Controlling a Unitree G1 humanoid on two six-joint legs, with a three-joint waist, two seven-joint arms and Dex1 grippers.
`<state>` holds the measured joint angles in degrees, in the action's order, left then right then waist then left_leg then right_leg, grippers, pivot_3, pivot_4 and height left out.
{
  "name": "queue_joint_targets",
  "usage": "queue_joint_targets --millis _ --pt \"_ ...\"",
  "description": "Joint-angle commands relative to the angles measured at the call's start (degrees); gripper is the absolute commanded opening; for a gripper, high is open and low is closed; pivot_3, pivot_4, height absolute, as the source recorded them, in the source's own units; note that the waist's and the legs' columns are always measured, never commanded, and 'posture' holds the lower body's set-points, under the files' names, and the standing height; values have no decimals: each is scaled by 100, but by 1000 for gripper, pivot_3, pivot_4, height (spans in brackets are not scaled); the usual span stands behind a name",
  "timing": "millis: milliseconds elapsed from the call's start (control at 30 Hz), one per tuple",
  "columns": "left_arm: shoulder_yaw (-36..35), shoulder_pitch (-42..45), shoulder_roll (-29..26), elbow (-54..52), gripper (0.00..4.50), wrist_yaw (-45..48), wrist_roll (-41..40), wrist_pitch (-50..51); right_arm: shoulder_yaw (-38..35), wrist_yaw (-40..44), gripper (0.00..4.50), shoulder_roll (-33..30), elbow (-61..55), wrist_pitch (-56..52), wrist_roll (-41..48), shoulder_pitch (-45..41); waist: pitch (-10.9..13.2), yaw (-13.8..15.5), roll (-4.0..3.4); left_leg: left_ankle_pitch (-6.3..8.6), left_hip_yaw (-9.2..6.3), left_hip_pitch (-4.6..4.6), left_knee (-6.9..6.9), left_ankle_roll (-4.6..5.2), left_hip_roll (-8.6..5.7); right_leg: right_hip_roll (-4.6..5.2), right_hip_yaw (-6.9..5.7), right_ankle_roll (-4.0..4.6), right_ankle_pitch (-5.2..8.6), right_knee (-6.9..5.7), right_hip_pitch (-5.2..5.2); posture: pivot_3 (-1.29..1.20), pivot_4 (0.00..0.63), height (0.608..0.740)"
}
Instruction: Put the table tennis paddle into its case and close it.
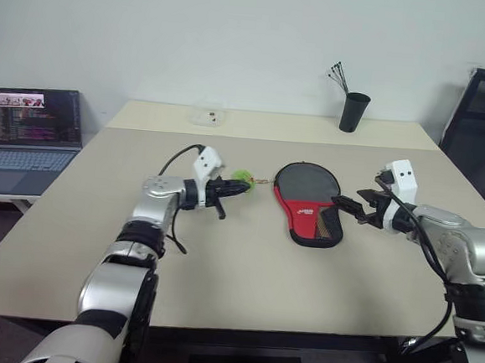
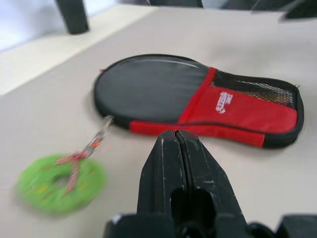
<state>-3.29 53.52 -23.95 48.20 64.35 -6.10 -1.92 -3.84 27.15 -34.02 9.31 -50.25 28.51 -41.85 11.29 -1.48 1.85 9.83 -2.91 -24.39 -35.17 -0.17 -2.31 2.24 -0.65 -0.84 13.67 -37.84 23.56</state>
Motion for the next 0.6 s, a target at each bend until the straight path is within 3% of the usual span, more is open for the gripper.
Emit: queue_joint_targets --millis 33,233,600 --pt "-117 -430 -118 -1410 40 -177 -352 593 -22 113 4500 106 826 483 -335 -387 0 16 0 0 -3 0 -1 0 -1 0 -2 0 0 -1 -2 0 150 740" --pt "5 -939 -149 -2797 40 -384 -603 1374 161 465 4500 254 2269 1230 -900 -811 0 48 0 0 -2 1 -6 0 -1 0 -1 1 -1 -6 -3 0 150 740" --pt "127 -886 -246 -3183 40 -426 -731 1704 305 812 4500 713 3968 2231 -1615 -1288 0 -43 0 -1 8 11 -5 0 1 -3 3 2 -1 -15 -4 0 150 740"
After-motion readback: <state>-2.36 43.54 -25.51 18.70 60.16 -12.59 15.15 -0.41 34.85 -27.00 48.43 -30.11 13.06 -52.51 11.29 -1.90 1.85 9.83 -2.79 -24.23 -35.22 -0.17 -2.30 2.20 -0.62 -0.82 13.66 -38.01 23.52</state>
